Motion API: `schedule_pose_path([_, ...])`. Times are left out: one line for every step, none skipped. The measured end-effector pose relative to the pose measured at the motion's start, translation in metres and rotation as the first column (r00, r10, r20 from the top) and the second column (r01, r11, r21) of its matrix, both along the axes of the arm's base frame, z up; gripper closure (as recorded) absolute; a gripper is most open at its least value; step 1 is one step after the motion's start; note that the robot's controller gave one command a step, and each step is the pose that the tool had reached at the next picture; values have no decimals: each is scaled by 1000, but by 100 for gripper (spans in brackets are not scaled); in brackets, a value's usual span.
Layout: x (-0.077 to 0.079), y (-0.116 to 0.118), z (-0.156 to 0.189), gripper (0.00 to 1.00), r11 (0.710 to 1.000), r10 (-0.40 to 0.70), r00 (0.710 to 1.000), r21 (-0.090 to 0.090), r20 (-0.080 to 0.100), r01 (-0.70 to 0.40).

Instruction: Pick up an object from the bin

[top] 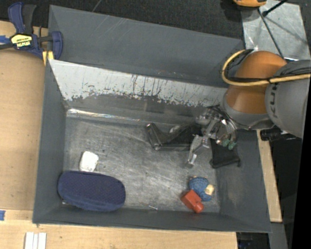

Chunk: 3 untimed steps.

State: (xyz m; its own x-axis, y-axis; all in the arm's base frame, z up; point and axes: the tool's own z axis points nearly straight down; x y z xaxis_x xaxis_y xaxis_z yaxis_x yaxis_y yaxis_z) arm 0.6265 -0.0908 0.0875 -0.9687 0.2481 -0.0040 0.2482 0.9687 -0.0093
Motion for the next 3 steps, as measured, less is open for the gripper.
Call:
schedule_pose_path([5,5,0,100,1000,5,1000,2,22,-5])
schedule_pose_path([-8,5,133,100,933,360,933,4,9,-360])
schedule_pose_path([-12,-26,229,100,944,330,944,2,11,-330])
